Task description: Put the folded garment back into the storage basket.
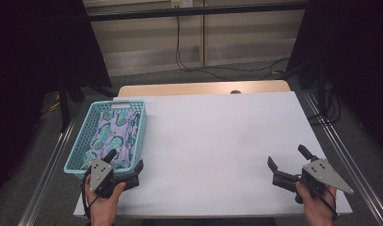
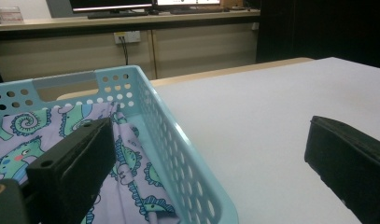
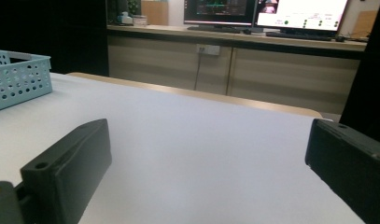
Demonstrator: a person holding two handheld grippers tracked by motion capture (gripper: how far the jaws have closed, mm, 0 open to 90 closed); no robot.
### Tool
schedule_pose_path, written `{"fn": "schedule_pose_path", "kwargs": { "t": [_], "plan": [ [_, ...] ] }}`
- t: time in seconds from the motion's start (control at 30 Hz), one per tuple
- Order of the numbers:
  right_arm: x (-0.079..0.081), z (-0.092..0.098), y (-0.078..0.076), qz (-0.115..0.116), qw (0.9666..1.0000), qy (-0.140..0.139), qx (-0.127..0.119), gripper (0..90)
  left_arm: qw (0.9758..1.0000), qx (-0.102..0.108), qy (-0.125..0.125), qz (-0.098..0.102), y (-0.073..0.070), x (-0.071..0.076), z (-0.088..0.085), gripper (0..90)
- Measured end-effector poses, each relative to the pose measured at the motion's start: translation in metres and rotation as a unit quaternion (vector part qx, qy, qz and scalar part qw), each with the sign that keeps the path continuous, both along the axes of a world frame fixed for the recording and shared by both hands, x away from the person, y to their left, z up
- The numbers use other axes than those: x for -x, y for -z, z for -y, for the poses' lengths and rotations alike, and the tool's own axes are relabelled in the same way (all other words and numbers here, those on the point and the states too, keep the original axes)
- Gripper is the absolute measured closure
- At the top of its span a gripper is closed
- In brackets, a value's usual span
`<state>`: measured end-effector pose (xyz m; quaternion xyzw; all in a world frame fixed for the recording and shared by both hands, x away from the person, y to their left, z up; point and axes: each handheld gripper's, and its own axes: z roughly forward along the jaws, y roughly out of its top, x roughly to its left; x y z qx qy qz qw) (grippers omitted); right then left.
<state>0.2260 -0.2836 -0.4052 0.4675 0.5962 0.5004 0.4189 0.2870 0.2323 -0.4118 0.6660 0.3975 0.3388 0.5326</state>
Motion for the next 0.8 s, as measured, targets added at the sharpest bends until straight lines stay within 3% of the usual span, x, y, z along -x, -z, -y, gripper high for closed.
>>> {"fn": "schedule_pose_path", "kwargs": {
  "t": [0.13, 0.23, 0.27, 0.33, 0.37, 0.43, 0.5, 0.57, 0.63, 0.7, 0.8],
  "plan": [
    [0.009, 0.006, 0.006, -0.007, 0.9999, 0.007, -0.006, 0.1, 0.9998, 0.014, -0.013, -0.004, -0.001, 0.004, -0.002, 2.2],
    [0.018, 0.008, 0.009, -0.009, 0.9999, 0.011, -0.004, 0.1, 0.9999, 0.006, -0.012, 0.000, 0.001, 0.008, -0.006, 2.2],
    [0.021, 0.008, 0.012, -0.012, 0.9999, 0.008, -0.005, 0.0, 0.9998, 0.015, -0.011, -0.003, 0.002, 0.009, -0.005, 2.2],
    [0.024, 0.009, 0.014, -0.011, 0.9998, 0.014, -0.006, 0.0, 0.9999, 0.005, -0.006, -0.009, 0.005, 0.009, -0.005, 2.2],
    [0.024, 0.009, 0.014, -0.008, 0.9999, 0.011, -0.002, 0.0, 0.9999, 0.005, -0.007, -0.011, 0.006, 0.008, -0.005, 2.2],
    [0.025, 0.009, 0.014, -0.002, 1.0000, 0.009, 0.001, 0.0, 0.9998, -0.014, 0.001, -0.012, 0.005, 0.007, -0.008, 2.3],
    [0.025, 0.008, 0.014, -0.002, 1.0000, 0.009, 0.002, 0.0, 0.9999, 0.005, -0.011, -0.003, 0.005, 0.008, -0.010, 2.8],
    [0.025, 0.007, 0.015, -0.006, 1.0000, 0.005, 0.000, 0.0, 0.9998, 0.003, -0.020, 0.000, 0.004, 0.007, -0.013, 2.7],
    [0.023, 0.004, 0.016, -0.007, 1.0000, -0.001, 0.003, 0.0, 0.9998, 0.006, -0.016, -0.005, 0.005, 0.004, -0.013, 2.7],
    [0.021, 0.003, 0.016, -0.006, 1.0000, -0.002, 0.004, 0.0, 0.9998, -0.005, -0.016, -0.010, 0.006, 0.003, -0.014, 2.7],
    [0.018, 0.004, 0.016, -0.009, 0.9999, -0.001, 0.008, 0.0, 0.9999, -0.002, -0.013, -0.007, 0.006, 0.003, -0.014, 2.7]
  ]
}}
